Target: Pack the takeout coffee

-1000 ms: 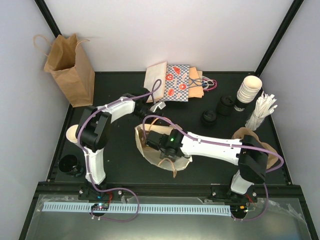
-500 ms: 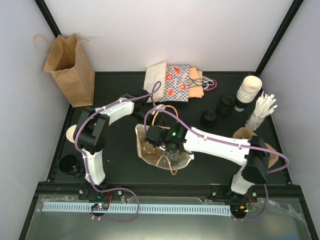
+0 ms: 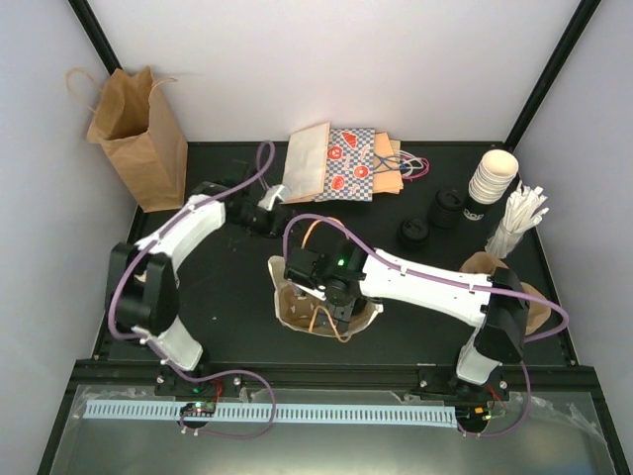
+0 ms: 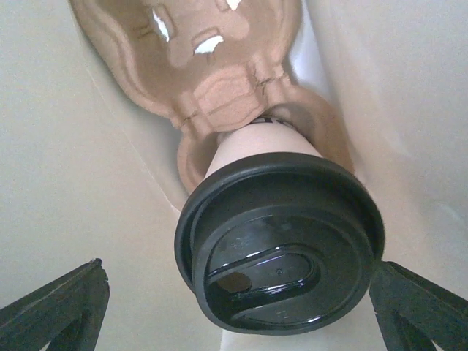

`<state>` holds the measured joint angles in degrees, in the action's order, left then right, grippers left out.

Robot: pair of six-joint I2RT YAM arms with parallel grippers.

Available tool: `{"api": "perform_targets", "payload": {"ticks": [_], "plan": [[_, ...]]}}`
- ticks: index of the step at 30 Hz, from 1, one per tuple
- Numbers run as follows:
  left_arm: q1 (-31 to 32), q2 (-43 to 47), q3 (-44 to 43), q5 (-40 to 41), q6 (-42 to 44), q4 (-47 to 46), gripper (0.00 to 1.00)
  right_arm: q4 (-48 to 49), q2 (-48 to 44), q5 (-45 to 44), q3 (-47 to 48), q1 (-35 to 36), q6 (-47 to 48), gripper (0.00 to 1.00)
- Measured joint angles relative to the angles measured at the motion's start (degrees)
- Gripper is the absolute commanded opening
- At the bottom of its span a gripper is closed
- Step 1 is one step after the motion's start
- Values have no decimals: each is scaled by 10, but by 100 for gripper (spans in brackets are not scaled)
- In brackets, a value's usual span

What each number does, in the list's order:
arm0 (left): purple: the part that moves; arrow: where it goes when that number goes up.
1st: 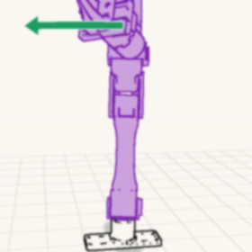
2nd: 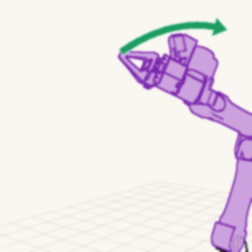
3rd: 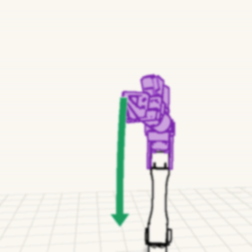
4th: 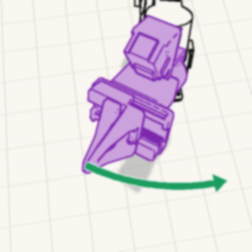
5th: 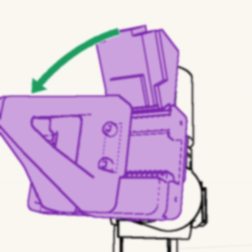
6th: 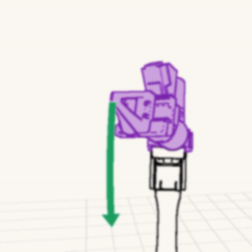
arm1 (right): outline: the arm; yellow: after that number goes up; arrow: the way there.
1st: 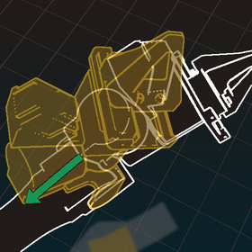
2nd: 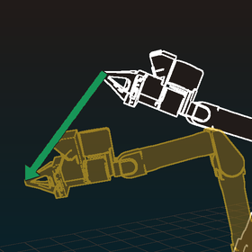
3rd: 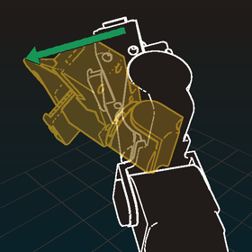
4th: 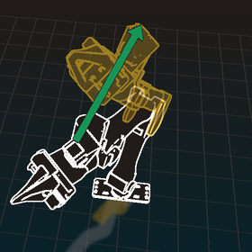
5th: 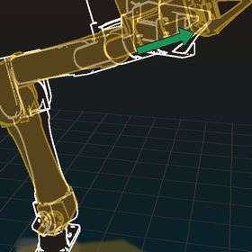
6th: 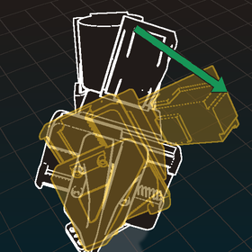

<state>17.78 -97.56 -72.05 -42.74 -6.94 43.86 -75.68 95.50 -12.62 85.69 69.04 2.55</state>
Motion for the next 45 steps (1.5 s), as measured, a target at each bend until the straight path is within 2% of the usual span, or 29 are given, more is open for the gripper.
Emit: {"api": "perform_targets", "payload": {"ticks": [8, 11, 16, 20, 25, 31, 38, 41, 45], "plan": [[-14, 179, 5, 103, -6, 0, 99, 20, -1, -14, 41, 0, 0, 100], [-14, 263, 32, 129, -6, -7, 98, 31, -7, -22, 45, 0, 0, 100], [-13, 403, 105, 120, -6, -41, 91, 50, -30, -32, 46, 0, 1, 100], [-12, 478, 143, 75, -3, -75, 87, 63, -45, -33, 46, 0, 5, 100], [-9, 519, 153, 25, 12, -97, 85, 72, -46, -20, 46, 0, 14, 100], [-8, 552, 153, 8, 29, -94, 84, 72, -45, 12, 46, 0, 19, 100], [-8, 567, 153, -10, 50, -67, 59, 72, -33, 60, 38, 0, 28, 99], [-8, 558, 153, -24, 65, -50, 54, 72, -25, 80, 29, 0, 32, 99], [-8, 552, 153, -37, 77, -31, 52, 73, -21, 98, 21, 0, 37, 99]]}}
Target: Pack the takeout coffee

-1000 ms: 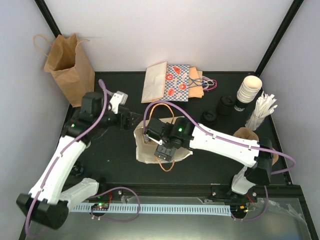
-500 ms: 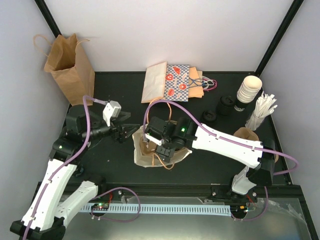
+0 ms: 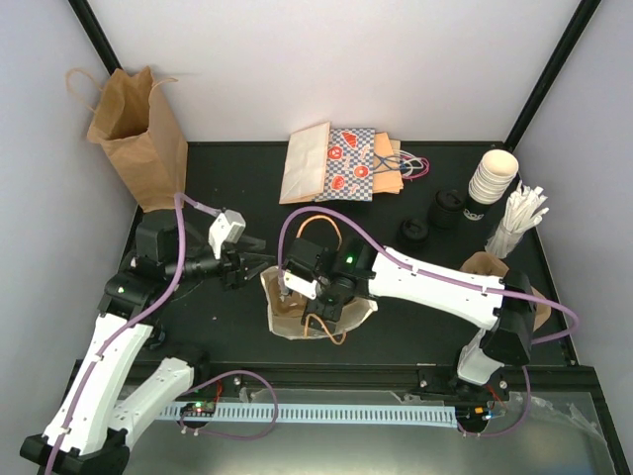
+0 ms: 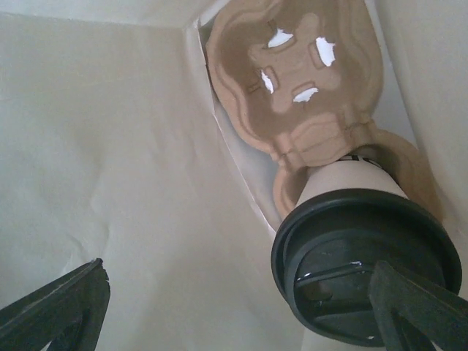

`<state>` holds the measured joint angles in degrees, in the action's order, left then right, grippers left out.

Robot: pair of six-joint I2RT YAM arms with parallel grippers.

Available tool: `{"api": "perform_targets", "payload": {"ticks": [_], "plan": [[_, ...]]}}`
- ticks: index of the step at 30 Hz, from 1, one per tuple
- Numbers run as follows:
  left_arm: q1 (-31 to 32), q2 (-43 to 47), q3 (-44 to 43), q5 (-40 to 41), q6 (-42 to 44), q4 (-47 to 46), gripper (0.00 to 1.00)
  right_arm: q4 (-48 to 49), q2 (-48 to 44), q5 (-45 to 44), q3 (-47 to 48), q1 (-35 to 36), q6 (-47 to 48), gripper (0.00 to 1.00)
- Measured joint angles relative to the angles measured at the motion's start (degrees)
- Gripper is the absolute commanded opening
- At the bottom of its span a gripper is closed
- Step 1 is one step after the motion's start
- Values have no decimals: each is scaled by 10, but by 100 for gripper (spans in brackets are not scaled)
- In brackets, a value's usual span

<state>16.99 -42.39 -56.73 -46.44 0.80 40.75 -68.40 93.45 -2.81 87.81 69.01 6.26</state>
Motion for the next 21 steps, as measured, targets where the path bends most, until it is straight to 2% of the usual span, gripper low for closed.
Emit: {"api": "perform_targets", "payload": {"ticks": [4, 13, 18, 21], "plan": [[3, -1, 2, -3, 6, 4, 49, 1, 4, 10, 0, -2, 5, 99], [38, -25, 0, -3, 26, 30, 48, 1, 8, 15, 0, -8, 12, 99], [66, -46, -4, 5, 43, 48, 41, 1, 8, 15, 7, -17, 15, 99], [79, -58, -14, 19, 54, 59, 30, 0, 8, 15, 9, -20, 18, 99]]}}
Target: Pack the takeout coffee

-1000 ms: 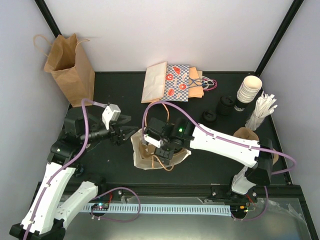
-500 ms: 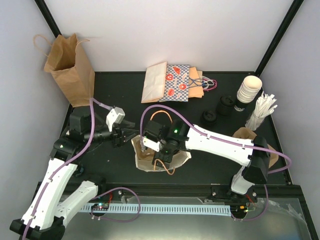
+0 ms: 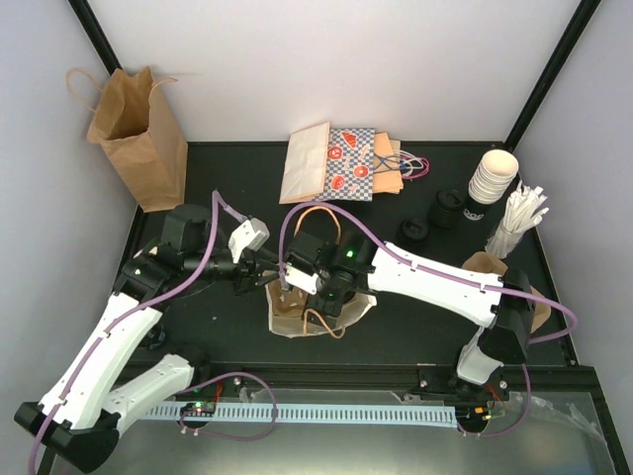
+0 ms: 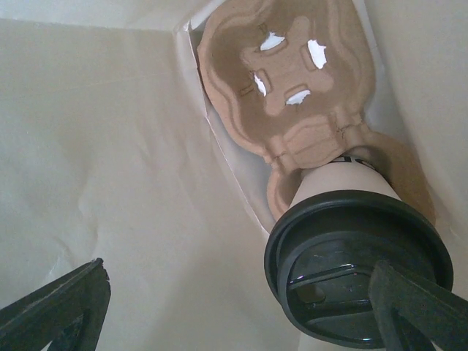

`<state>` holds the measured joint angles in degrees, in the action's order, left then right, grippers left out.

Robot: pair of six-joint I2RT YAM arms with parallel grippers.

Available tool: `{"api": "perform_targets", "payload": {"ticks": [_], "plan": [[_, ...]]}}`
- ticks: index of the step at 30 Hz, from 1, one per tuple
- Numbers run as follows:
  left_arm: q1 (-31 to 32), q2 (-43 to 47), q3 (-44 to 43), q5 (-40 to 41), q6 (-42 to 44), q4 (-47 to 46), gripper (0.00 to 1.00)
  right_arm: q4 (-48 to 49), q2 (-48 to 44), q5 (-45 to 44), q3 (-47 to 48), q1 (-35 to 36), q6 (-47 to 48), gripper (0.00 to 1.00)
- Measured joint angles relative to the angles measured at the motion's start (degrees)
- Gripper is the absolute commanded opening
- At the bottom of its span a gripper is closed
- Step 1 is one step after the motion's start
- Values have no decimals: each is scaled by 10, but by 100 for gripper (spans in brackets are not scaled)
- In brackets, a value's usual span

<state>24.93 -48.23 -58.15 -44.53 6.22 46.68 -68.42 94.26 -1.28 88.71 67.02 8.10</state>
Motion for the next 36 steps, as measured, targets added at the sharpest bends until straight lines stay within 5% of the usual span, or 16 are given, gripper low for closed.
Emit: {"api": "perform_targets", "payload": {"ticks": [7, 24, 36], "plan": [[11, -26, -40, 59, 18, 21, 2, 0, 0, -1, 1, -2, 4, 99], [11, -93, -89, 144, -20, 35, 2, 75, -100, -62, -26, -5, 10, 100], [10, -115, -105, 168, -30, 59, 2, 237, -202, -212, -99, -5, 12, 100]]}}
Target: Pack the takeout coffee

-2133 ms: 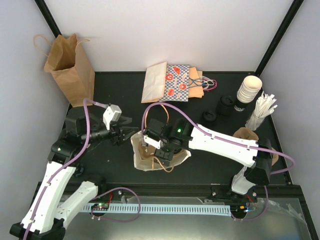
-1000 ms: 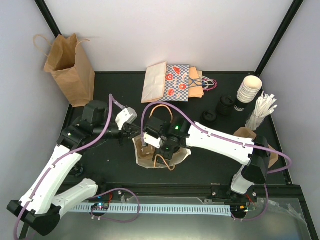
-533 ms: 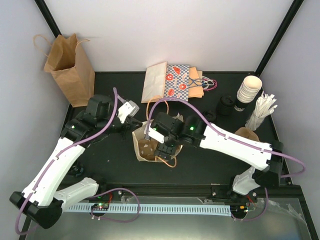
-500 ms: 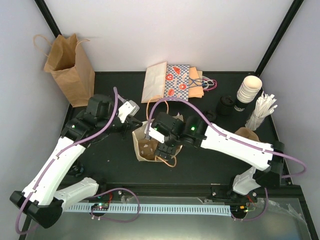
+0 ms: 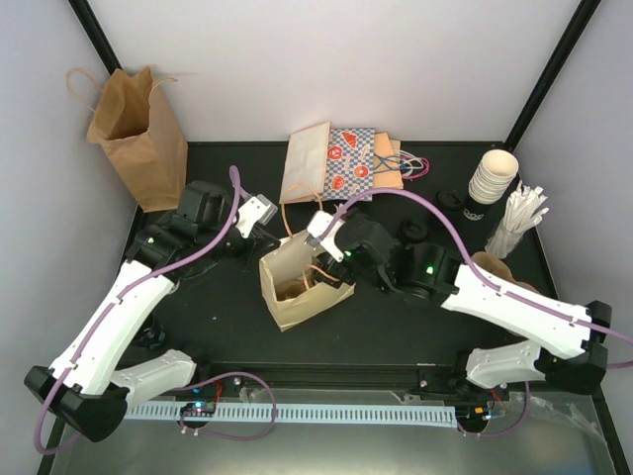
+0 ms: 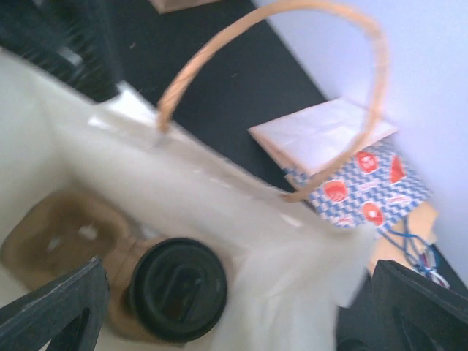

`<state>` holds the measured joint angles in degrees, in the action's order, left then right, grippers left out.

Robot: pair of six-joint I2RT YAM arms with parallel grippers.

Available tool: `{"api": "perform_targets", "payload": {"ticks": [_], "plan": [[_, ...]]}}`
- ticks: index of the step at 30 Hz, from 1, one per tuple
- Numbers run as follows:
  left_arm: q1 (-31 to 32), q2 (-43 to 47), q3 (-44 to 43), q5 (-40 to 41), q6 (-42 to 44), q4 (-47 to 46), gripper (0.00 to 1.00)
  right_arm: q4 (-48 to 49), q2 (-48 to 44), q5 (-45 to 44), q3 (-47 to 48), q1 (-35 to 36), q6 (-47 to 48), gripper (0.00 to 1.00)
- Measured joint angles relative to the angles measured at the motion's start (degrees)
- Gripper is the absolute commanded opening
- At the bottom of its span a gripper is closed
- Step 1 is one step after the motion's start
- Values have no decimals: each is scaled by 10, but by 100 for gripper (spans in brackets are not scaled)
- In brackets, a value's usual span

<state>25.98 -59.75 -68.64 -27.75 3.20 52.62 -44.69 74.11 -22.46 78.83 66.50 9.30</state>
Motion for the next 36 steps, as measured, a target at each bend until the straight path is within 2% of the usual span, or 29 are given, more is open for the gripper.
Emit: {"api": "perform_targets", "payload": {"ticks": [6, 13, 20, 26, 31, 36], "plan": [[0, 0, 0, 5, -4, 8, 2, 112, -44, -111, -45, 0, 1, 100], [0, 1, 0, -5, -10, 10, 2, 229, -11, -297, -54, 0, 7, 100], [0, 9, 1, -15, -22, 9, 2, 297, 33, -360, -53, -1, 2, 100], [-21, 22, 2, 11, -46, 10, 1, 295, 21, -380, -40, -23, -33, 100], [-60, 24, 2, 57, -66, 5, 2, 272, -32, -385, -50, -40, -66, 100], [-107, 12, 5, 88, -78, -17, 2, 191, -80, -388, -61, -71, -142, 100]]}}
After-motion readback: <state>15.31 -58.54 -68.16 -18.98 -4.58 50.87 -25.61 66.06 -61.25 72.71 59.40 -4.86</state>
